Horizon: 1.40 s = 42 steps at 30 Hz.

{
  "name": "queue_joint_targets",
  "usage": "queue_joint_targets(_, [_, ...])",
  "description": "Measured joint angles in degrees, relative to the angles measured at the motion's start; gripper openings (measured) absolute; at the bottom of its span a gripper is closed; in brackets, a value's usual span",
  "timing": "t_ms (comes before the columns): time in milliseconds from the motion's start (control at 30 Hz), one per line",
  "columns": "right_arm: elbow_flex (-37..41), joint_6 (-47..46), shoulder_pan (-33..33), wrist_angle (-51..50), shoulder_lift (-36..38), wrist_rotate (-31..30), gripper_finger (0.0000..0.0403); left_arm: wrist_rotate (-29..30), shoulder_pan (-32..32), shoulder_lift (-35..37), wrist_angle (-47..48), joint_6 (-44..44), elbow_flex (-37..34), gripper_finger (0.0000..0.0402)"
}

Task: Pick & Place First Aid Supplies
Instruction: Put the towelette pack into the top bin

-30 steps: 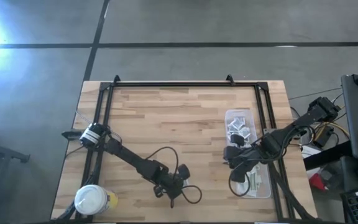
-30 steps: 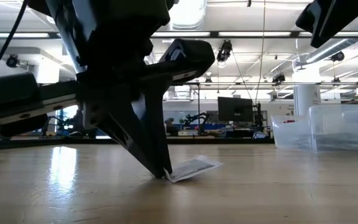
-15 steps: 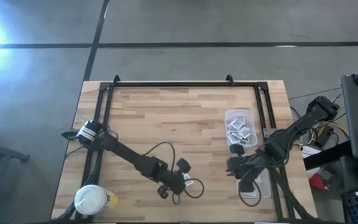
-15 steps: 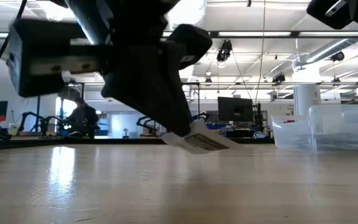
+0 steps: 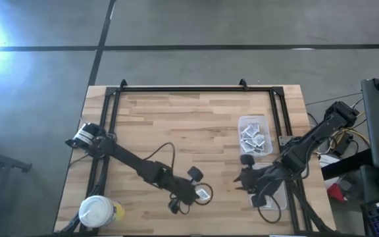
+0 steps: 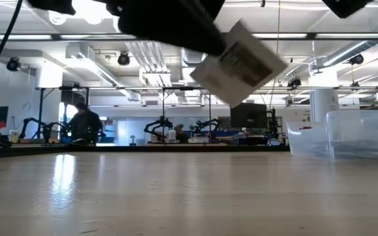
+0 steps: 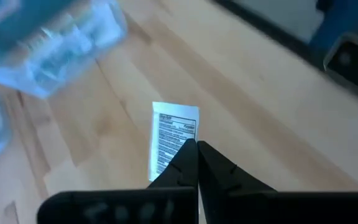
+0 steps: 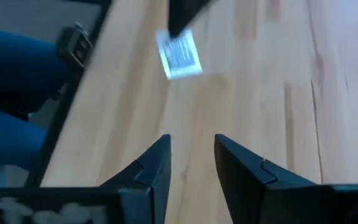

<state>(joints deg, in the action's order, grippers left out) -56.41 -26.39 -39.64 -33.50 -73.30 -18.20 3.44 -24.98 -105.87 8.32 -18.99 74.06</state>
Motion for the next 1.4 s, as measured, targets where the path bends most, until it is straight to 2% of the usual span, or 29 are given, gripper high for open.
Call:
queue_joint_targets(167, [1.1,10.1,0.0,9.6,0.0,-0.5,0.014,-3.7,1.0,1.1,-15.0,2.2,-5.3,0.0])
queue_joint_targets(300, [2.1,16.4,0.1,15.6,0.0,-2.0,0.0154,-3.7,1.8,1.1,-29.1,2.9,-9.2,0.0])
queue_joint_targets(433, [2.3,19.3,0.3,16.7,0.0,-3.8,0.0163,-2.1,2.6,1.0,-38.7,2.8,-11.6,0.0])
queue_joint_targets(533, [2.3,20.2,0.7,17.6,0.0,-5.8,0.0168,-0.7,3.3,1.0,-42.8,2.4,-12.1,0.0])
queue_joint_targets(700, [2.3,23.4,0.9,20.4,0.0,-6.0,0.0169,-0.3,4.7,1.0,-46.0,2.4,-12.3,0.0])
queue_joint_targets(933, [2.3,23.1,2.2,20.6,0.0,-5.9,0.0165,0.7,5.8,1.0,-49.3,2.6,-12.1,0.0])
queue_joint_targets(1133, [2.4,23.1,3.5,20.3,0.0,-5.9,0.0126,0.8,6.2,0.9,-51.2,1.2,-12.1,0.0])
queue_joint_targets(1400, [2.4,23.6,4.0,19.7,0.0,-5.5,0.0017,0.5,8.3,0.9,-51.4,1.6,-12.1,0.0])
